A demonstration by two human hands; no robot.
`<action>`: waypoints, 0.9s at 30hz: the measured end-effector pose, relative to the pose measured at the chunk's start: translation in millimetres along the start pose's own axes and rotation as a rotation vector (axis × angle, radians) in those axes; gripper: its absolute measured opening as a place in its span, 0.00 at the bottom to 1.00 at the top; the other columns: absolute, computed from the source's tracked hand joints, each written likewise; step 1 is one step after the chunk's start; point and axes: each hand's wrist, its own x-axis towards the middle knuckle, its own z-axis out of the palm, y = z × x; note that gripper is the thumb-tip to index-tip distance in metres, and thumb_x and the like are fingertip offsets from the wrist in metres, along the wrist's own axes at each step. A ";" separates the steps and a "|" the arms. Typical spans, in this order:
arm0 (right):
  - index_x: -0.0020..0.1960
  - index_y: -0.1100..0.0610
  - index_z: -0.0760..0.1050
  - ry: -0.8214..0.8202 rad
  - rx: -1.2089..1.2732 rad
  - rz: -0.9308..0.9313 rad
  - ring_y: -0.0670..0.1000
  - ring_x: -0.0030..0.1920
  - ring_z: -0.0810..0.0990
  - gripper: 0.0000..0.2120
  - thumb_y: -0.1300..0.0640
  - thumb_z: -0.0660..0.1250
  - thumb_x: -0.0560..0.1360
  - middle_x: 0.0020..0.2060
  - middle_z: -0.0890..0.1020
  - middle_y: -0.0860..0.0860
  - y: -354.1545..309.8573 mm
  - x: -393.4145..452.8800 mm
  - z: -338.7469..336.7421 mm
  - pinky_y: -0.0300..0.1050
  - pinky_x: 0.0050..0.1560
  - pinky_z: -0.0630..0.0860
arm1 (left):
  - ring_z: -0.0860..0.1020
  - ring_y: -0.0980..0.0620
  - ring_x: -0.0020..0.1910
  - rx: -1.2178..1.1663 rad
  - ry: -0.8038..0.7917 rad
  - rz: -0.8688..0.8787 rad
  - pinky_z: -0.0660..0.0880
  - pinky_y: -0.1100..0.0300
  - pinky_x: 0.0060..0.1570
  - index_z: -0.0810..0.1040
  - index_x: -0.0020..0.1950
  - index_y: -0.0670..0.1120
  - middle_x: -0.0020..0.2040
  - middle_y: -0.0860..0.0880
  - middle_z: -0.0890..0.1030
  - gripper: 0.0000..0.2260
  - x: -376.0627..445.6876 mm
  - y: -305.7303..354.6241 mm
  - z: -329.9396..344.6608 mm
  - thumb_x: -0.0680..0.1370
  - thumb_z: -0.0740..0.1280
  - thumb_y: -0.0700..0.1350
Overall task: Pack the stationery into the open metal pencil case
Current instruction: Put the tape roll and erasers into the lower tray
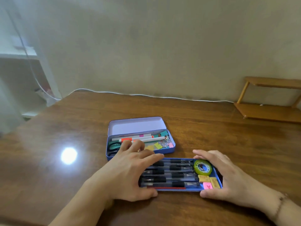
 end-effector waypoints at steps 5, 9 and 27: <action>0.65 0.22 0.43 -0.002 0.054 -0.031 0.33 0.66 0.60 0.46 0.26 0.70 0.58 0.64 0.56 0.26 4.1 0.7 -2.1 0.33 0.56 0.71 | 0.61 0.58 0.63 -0.103 0.004 -0.002 0.58 0.55 0.67 0.61 0.73 0.62 0.64 0.63 0.73 0.39 -2.1 -2.5 -4.5 0.66 0.64 0.75; 0.66 0.24 0.43 0.022 0.048 -0.068 0.30 0.65 0.58 0.47 0.27 0.71 0.58 0.64 0.61 0.26 -9.4 23.6 -13.3 0.33 0.57 0.64 | 0.60 0.67 0.66 -0.261 0.078 -0.062 0.57 0.66 0.68 0.61 0.72 0.63 0.63 0.69 0.68 0.38 -10.3 -19.5 -18.1 0.65 0.70 0.69; 0.71 0.29 0.45 0.019 0.035 -0.150 0.46 0.67 0.66 0.46 0.39 0.74 0.66 0.69 0.67 0.41 -34.6 136.9 -2.0 0.47 0.68 0.67 | 0.68 0.55 0.66 -0.430 0.001 -0.412 0.67 0.49 0.68 0.55 0.65 0.77 0.64 0.65 0.71 0.37 -16.1 -101.5 -11.9 0.61 0.71 0.70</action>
